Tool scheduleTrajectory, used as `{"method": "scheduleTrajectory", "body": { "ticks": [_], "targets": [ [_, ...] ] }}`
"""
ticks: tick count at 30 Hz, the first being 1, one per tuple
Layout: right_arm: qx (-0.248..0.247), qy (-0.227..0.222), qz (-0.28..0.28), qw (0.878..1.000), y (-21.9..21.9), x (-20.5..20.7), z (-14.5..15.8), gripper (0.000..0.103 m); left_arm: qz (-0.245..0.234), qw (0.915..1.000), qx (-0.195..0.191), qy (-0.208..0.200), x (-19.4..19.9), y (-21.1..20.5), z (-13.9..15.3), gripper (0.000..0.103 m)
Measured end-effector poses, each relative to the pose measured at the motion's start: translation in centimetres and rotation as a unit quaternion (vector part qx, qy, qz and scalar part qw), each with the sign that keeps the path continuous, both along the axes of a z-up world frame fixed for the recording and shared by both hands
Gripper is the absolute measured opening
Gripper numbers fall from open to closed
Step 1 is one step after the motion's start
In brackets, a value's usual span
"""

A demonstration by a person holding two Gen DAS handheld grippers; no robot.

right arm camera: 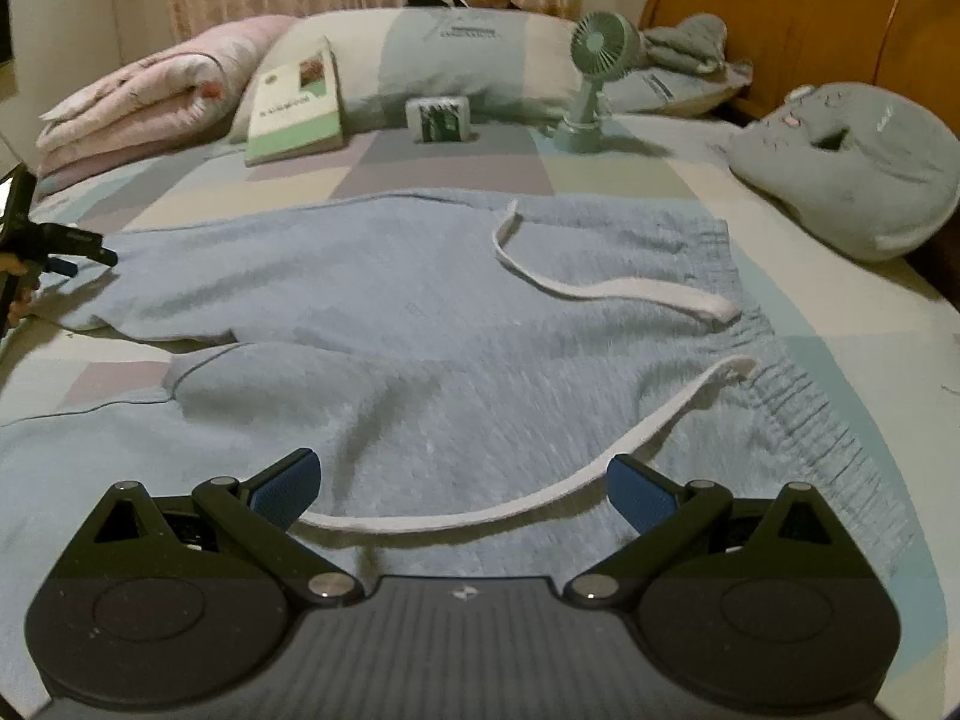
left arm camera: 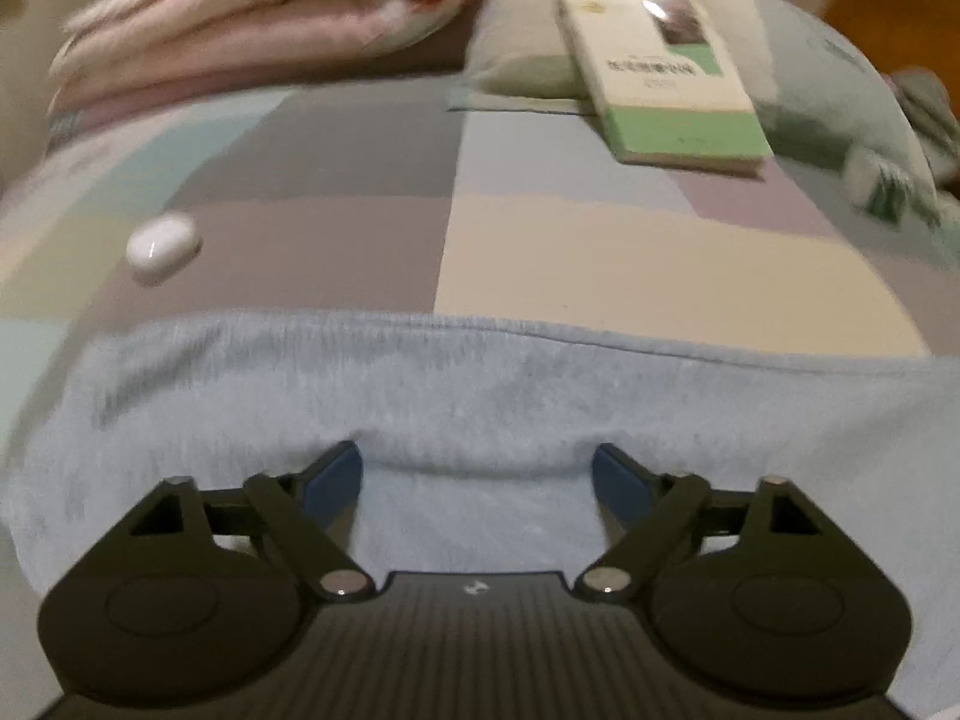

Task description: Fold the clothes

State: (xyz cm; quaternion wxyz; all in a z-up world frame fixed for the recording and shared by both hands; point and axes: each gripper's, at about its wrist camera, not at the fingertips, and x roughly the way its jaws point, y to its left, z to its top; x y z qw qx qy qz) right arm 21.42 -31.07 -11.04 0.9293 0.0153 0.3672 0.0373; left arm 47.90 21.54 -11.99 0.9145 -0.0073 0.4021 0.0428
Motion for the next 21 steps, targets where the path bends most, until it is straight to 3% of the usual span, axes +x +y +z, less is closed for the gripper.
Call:
{"method": "scheduleTrajectory", "body": {
  "ticks": [3, 7, 9, 10, 14, 17, 21],
  "targets": [
    [-0.008, 0.006, -0.01, 1.0, 0.0, 0.5, -0.3, 0.103, 0.04, 0.9991, -0.015, -0.002, 0.5, 3.1, 0.1, 0.093],
    [-0.008, 0.012, -0.018, 1.0, -0.1, 0.9, -0.3, 0.103, 0.087, 0.9962, 0.008, -0.003, 0.5, 6.6, 0.0, 0.093],
    [-0.005, 0.015, -0.018, 1.0, 0.0, 1.0, -0.3, 0.103, 0.119, 0.9929, 0.001, 0.002, 0.3, 8.0, 0.2, 0.093],
    [-0.005, 0.014, -0.016, 1.0, 0.2, 1.0, -0.2, 0.103, 0.123, 0.9924, 0.002, 0.006, 0.1, 8.1, 0.4, 0.089],
    [-0.002, 0.013, 0.009, 1.0, 1.5, 1.9, 0.7, 0.103, 0.037, 0.9989, 0.026, -0.009, -1.9, 5.2, 1.5, 0.09],
    [-0.009, 0.01, 0.056, 0.998, 4.0, 3.6, 2.3, 0.103, -0.028, 0.9984, 0.047, -0.018, -3.2, 3.2, 2.0, 0.091],
    [-0.02, 0.01, 0.119, 0.993, 8.9, 7.2, 4.5, 0.103, -0.032, 0.9983, 0.048, -0.007, -3.6, 3.6, 1.3, 0.091]
  ]
}}
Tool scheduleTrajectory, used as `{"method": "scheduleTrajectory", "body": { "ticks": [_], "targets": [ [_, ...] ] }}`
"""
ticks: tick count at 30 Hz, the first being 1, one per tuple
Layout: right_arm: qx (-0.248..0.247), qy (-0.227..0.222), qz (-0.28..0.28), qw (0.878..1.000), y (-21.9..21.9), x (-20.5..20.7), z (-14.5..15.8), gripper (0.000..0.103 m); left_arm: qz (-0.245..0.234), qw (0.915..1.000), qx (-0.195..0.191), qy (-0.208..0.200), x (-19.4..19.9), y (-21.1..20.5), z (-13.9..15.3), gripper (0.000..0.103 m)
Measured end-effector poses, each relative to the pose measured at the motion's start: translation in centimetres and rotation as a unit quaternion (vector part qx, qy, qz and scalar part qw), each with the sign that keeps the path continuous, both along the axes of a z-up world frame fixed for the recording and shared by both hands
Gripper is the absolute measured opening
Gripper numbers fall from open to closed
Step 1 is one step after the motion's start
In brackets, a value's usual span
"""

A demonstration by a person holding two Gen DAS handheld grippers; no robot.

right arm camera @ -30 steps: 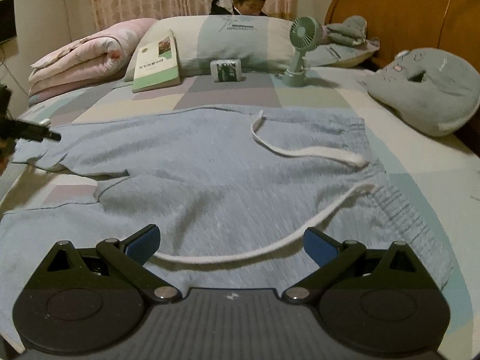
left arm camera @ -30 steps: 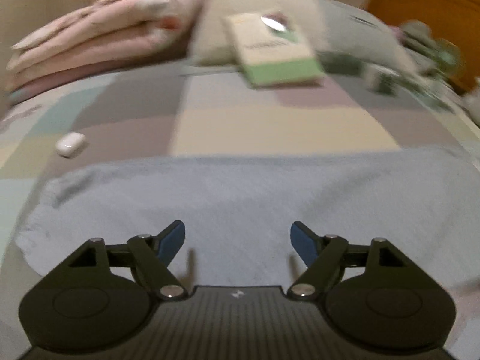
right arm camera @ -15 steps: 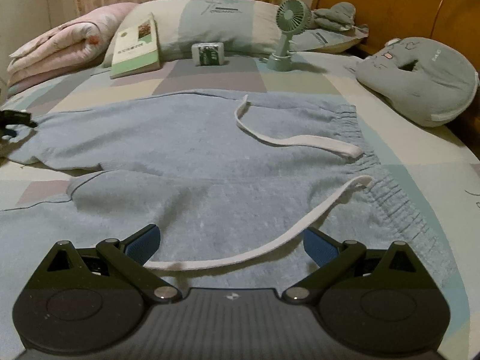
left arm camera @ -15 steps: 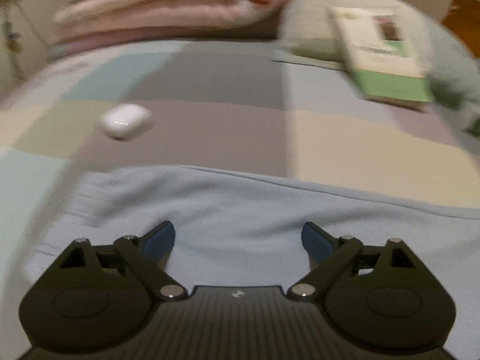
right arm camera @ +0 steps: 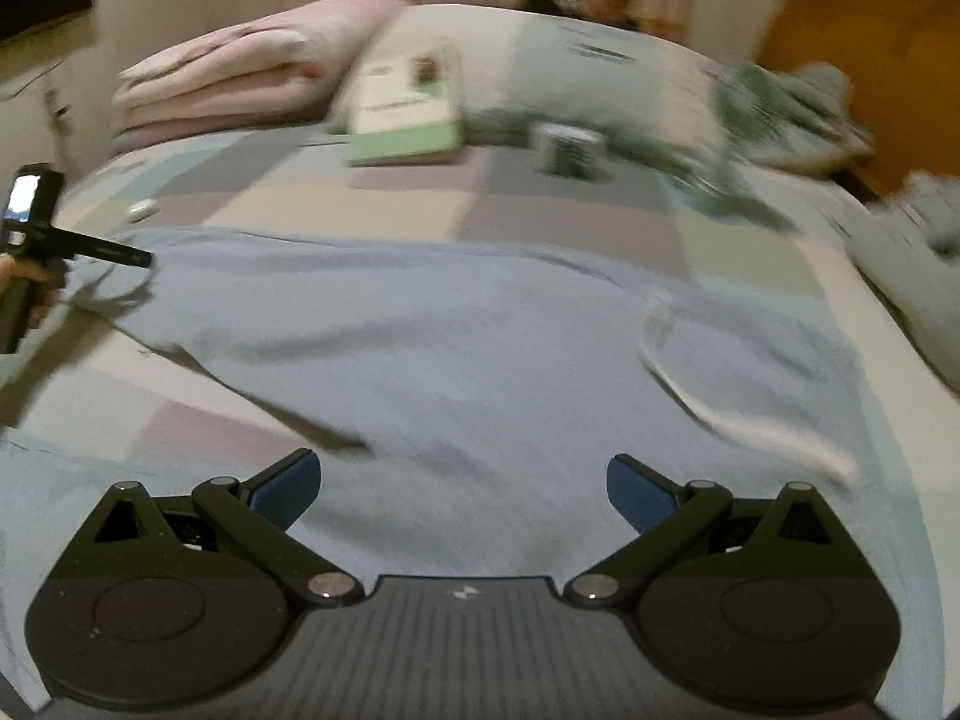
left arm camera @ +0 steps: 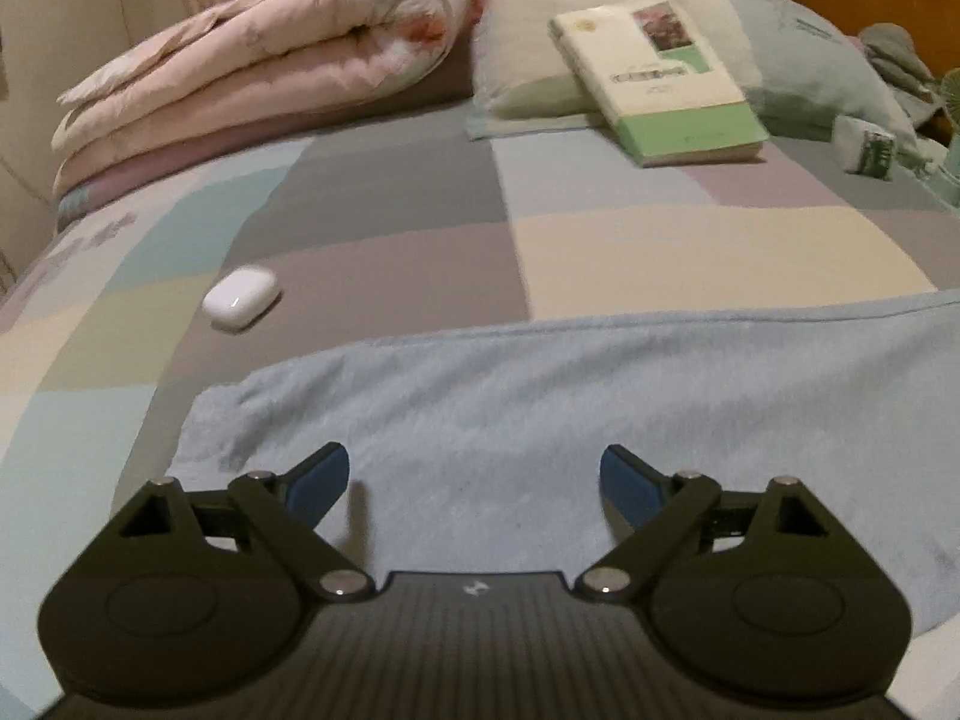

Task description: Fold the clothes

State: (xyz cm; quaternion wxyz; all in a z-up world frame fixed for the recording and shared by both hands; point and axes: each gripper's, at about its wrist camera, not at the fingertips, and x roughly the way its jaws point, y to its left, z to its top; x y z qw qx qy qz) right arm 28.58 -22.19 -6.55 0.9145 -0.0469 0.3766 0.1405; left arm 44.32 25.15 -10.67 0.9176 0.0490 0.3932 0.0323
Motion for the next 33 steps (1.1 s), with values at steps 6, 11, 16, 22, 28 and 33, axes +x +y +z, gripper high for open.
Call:
{"method": "scheduleTrajectory", "body": {
  "ticks": [6, 11, 16, 22, 28, 33],
  "targets": [
    [-0.037, 0.059, 0.018, 0.997, 6.8, 10.6, -2.0, 0.103, 0.033, 0.9974, -0.061, 0.018, -0.2, 2.5, -1.4, 0.094],
    [-0.071, 0.124, 0.019, 0.99, 8.9, 13.1, -7.2, 0.103, 0.035, 0.9971, -0.066, 0.016, 0.0, 2.9, -1.6, 0.096],
    [-0.078, 0.139, 0.032, 0.987, 8.3, 11.5, -7.6, 0.103, 0.052, 0.9961, -0.067, 0.025, -0.1, 2.1, -0.8, 0.096],
    [-0.057, 0.134, 0.029, 0.989, 8.7, 13.6, -4.0, 0.103, -0.07, 0.9943, -0.08, -0.004, -1.8, -2.7, 2.0, 0.096],
    [-0.016, 0.142, 0.009, 0.99, 12.4, 19.9, -2.3, 0.103, -0.132, 0.9894, -0.059, 0.006, -2.2, -4.3, 0.8, 0.096],
    [0.006, 0.183, -0.025, 0.983, 16.9, 26.0, -3.7, 0.103, -0.099, 0.9917, -0.075, 0.032, -2.2, -1.5, 0.8, 0.096]
  ]
}}
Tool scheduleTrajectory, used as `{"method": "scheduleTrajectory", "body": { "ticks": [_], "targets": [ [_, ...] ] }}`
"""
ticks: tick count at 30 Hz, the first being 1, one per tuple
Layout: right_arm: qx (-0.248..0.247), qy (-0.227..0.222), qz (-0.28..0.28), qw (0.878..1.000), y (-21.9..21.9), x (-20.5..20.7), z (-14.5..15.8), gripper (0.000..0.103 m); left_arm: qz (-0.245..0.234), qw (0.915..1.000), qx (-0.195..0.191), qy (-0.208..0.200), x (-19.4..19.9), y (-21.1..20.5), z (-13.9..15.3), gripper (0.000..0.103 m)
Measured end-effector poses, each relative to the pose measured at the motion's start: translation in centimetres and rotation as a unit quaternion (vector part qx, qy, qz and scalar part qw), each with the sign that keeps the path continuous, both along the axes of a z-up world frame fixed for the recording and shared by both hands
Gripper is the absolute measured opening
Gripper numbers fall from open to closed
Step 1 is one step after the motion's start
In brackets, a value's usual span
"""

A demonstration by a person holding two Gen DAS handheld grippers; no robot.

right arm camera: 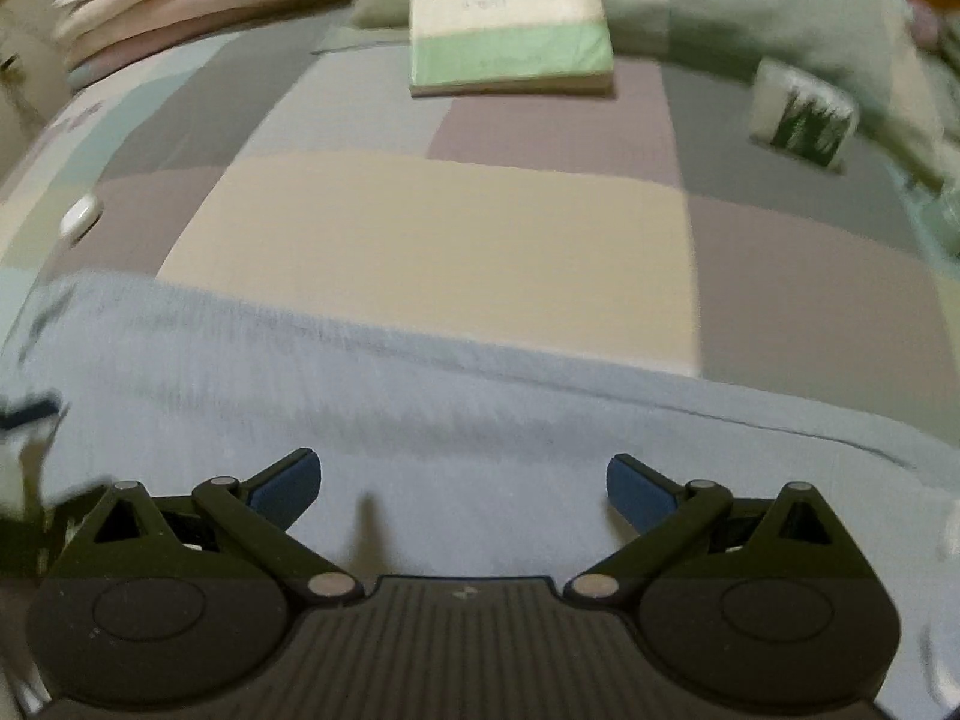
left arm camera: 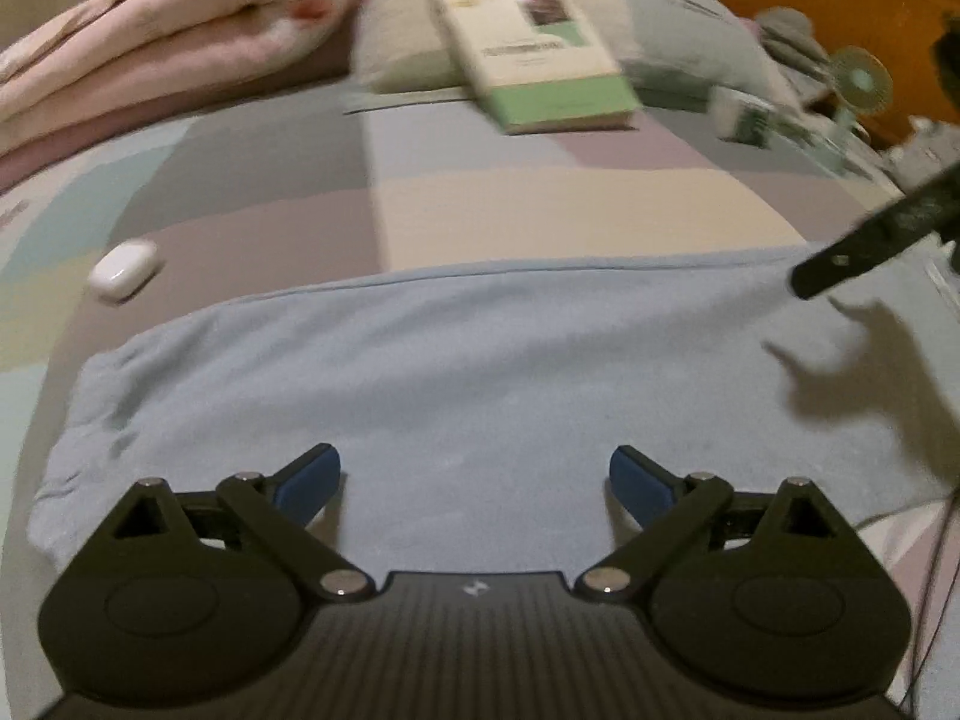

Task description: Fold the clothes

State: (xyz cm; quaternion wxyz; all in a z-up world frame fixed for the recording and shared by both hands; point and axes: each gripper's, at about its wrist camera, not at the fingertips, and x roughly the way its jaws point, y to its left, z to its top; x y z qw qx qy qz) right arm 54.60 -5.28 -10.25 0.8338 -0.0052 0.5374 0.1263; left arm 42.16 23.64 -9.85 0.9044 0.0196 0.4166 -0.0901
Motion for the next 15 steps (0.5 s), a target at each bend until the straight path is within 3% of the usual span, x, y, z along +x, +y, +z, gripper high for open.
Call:
{"method": "scheduleTrajectory", "body": {
  "ticks": [2, 6, 8, 15],
  "targets": [
    [0.002, 0.017, -0.017, 1.0, 1.5, 1.5, -0.8, 0.103, 0.015, 0.9998, -0.012, 0.002, -0.2, 1.4, 0.4, 0.096],
    [-0.053, 0.038, -0.021, 0.998, 5.0, 2.4, -3.9, 0.103, 0.035, 0.9992, -0.015, -0.004, -0.5, 2.7, 0.9, 0.096],
    [-0.072, -0.008, -0.026, 0.997, 6.4, 2.6, -4.0, 0.103, 0.038, 0.9989, -0.026, -0.01, -0.6, 3.2, 1.2, 0.096],
    [-0.043, -0.023, -0.035, 0.998, 7.2, 4.5, -2.6, 0.103, 0.036, 0.9984, -0.037, -0.021, -1.1, 4.0, 2.0, 0.096]
  ]
}}
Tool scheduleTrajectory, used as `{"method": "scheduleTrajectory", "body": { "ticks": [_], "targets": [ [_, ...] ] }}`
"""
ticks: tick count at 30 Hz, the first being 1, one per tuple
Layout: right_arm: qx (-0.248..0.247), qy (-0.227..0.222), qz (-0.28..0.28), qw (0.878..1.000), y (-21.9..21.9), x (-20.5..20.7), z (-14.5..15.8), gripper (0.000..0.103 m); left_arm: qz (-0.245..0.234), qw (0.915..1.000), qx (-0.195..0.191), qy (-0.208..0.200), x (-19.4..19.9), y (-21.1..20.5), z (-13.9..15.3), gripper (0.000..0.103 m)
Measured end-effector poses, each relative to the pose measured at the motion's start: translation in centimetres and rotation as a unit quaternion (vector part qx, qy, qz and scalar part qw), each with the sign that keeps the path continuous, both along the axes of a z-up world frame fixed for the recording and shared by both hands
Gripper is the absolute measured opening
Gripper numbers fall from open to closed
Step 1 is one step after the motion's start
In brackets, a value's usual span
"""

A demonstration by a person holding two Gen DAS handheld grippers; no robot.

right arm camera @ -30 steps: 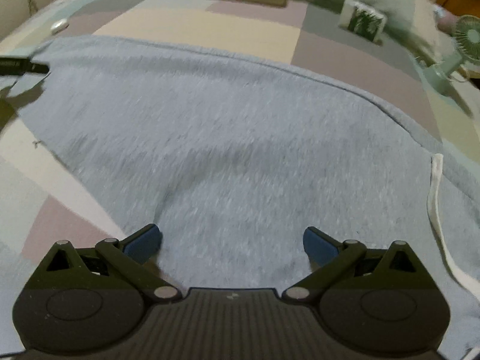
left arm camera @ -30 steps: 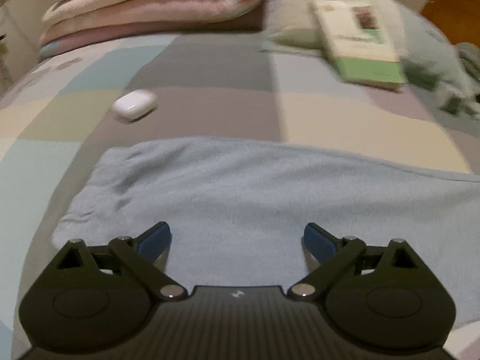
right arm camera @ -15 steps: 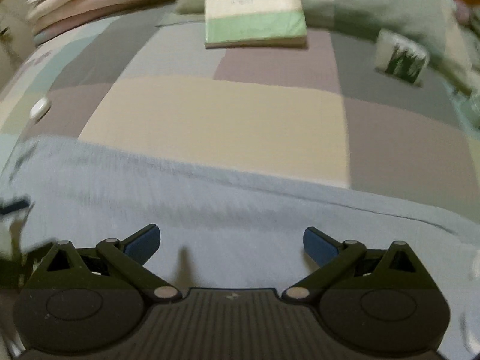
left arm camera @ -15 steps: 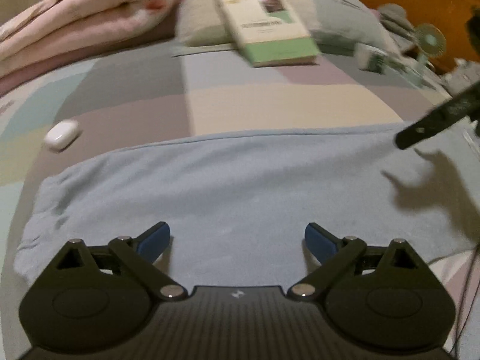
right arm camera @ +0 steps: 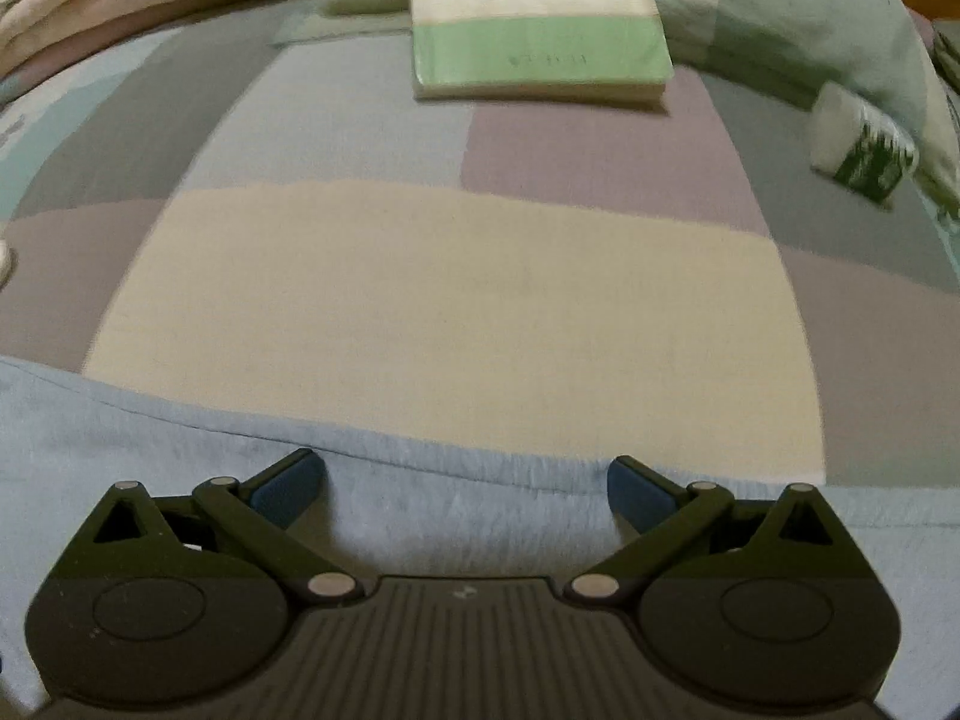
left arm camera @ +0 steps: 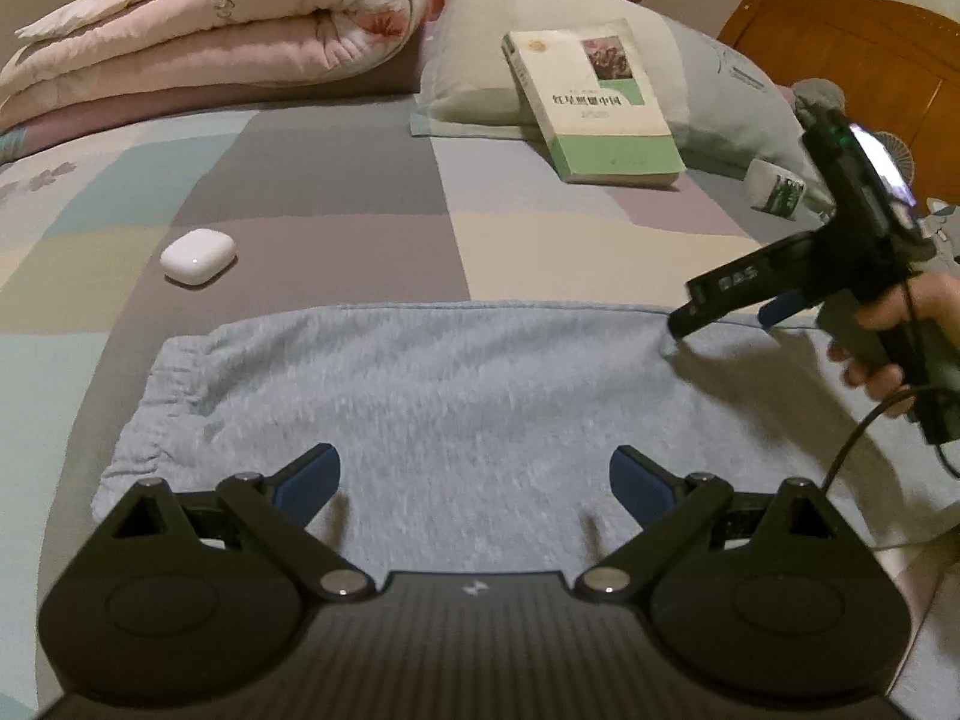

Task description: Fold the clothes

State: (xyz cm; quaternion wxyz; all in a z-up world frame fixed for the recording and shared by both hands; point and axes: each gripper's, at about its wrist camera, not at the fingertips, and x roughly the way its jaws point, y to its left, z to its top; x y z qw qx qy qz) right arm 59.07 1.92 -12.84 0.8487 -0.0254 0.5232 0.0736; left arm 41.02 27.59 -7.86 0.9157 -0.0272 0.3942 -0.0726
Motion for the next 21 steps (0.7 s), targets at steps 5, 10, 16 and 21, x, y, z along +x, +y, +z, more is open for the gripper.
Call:
{"method": "scheduleTrajectory", "body": {
  "ticks": [5, 10, 16, 21],
  "targets": [
    [0.045, 0.035, 0.038, 0.998, 2.4, -2.7, 2.6, 0.103, 0.029, 0.9996, 0.004, -0.004, -0.3, 1.9, 0.5, 0.096],
    [0.016, 0.042, 0.095, 0.994, 8.4, -2.9, 0.6, 0.103, 0.064, 0.9978, -0.017, -0.009, -0.9, 5.1, 0.9, 0.096],
    [0.002, -0.021, 0.079, 0.997, 11.6, -0.6, -1.0, 0.103, 0.093, 0.9933, -0.063, -0.025, -1.8, 8.2, 1.5, 0.096],
    [0.032, -0.005, 0.086, 0.996, 11.9, -0.6, 0.9, 0.103, 0.093, 0.9922, -0.076, -0.033, -2.5, 9.1, 2.0, 0.096]
  ]
}}
